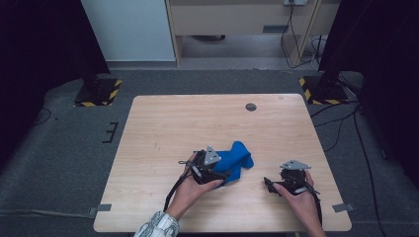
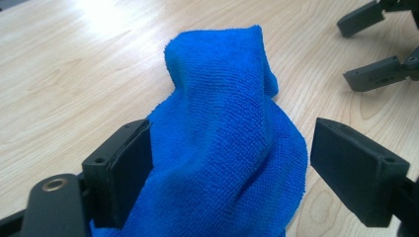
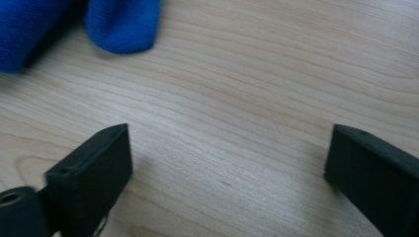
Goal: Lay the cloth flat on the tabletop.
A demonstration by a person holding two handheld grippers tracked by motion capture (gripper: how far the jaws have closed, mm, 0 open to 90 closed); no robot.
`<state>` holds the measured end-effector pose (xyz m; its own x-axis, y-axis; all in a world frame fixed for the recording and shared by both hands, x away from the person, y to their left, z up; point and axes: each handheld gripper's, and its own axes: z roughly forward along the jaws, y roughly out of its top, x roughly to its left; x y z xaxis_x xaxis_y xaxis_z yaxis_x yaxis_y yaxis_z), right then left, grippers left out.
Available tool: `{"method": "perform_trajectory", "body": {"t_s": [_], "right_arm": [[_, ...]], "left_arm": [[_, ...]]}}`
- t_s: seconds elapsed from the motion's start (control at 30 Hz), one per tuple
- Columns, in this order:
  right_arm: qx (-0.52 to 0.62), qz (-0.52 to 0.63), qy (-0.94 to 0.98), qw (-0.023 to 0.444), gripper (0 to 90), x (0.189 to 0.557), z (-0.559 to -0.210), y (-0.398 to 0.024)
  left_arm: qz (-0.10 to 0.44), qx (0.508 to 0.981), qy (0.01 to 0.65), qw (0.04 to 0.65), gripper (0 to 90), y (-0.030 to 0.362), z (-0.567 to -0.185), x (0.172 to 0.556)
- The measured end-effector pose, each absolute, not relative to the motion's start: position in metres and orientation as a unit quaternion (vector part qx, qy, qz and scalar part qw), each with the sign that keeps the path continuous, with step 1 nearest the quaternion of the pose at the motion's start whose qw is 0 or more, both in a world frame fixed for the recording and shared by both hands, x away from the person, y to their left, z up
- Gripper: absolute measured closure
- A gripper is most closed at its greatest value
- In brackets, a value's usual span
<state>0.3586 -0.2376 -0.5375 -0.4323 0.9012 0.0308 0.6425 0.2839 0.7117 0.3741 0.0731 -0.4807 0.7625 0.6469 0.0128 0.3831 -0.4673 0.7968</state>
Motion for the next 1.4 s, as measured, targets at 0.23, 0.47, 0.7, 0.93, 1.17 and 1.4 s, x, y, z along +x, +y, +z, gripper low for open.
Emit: {"method": "perform_trajectory", "body": {"t_s": [0.23,0.47,0.7,0.93,1.17,1.4], "right_arm": [[0.463,0.363,0.781,0.21,20.7,0.355,-0.524,-0.233],[0.42,0.376,0.799,0.21,45.4,0.353,-0.505,-0.224],[0.397,0.391,0.807,0.196,64.3,0.361,-0.483,-0.203],[0.368,0.406,0.815,0.19,73.3,0.372,-0.463,-0.174],[0.357,0.408,0.821,0.181,71.8,0.387,-0.455,-0.145],[0.387,0.405,0.812,0.165,59.1,0.411,-0.466,-0.13]], "left_arm": [[0.167,0.832,0.307,0.43,16.0,0.084,-0.47,0.369],[0.187,0.827,0.31,0.431,24.1,0.104,-0.459,0.366],[0.21,0.825,0.316,0.419,30.4,0.119,-0.458,0.369],[0.212,0.818,0.34,0.413,35.1,0.135,-0.471,0.374],[0.205,0.819,0.357,0.401,38.1,0.147,-0.482,0.378],[0.196,0.821,0.366,0.392,38.6,0.155,-0.491,0.377]]}}
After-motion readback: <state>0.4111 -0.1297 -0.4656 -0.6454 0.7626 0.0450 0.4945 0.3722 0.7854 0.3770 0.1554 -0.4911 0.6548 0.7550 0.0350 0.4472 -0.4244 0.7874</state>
